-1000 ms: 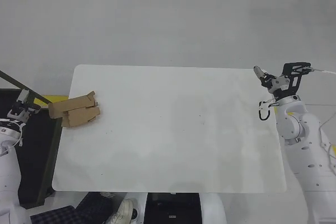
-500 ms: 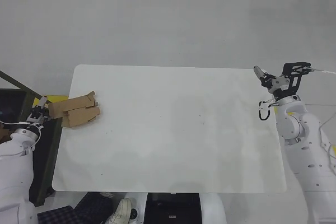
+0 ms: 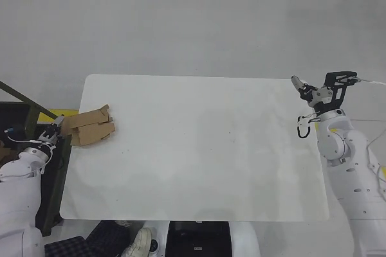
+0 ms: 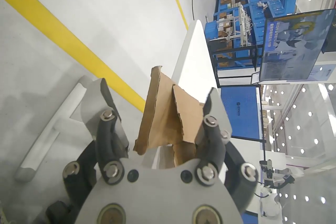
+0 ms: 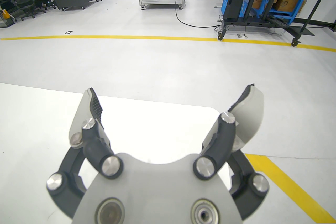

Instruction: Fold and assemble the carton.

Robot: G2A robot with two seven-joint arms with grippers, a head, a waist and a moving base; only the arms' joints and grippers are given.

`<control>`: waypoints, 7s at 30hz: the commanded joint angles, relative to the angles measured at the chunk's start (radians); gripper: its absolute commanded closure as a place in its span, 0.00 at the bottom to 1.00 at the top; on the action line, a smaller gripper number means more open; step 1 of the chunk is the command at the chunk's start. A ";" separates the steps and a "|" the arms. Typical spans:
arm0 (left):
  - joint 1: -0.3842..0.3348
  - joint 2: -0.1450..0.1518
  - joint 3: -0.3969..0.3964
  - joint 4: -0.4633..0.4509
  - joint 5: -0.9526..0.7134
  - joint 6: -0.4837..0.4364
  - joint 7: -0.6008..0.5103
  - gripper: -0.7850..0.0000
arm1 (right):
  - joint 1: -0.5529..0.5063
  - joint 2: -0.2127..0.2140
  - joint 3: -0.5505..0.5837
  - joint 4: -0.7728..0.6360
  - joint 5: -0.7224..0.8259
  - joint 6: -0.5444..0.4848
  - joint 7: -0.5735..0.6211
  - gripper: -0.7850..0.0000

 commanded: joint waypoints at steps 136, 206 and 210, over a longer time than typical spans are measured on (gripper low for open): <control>-0.205 -0.114 0.649 -0.614 -0.592 0.231 -0.692 1.00 | 0.175 -0.001 -0.313 0.182 1.236 -0.478 1.174 0.00; -0.341 -0.180 0.796 -0.527 -0.737 0.198 -0.863 0.00 | 0.327 -0.024 -0.728 0.148 1.689 -0.337 1.358 1.00; -0.322 -0.171 0.756 -0.523 -0.745 0.169 -0.834 0.00 | 0.326 -0.020 -0.705 0.173 1.719 -0.349 1.346 1.00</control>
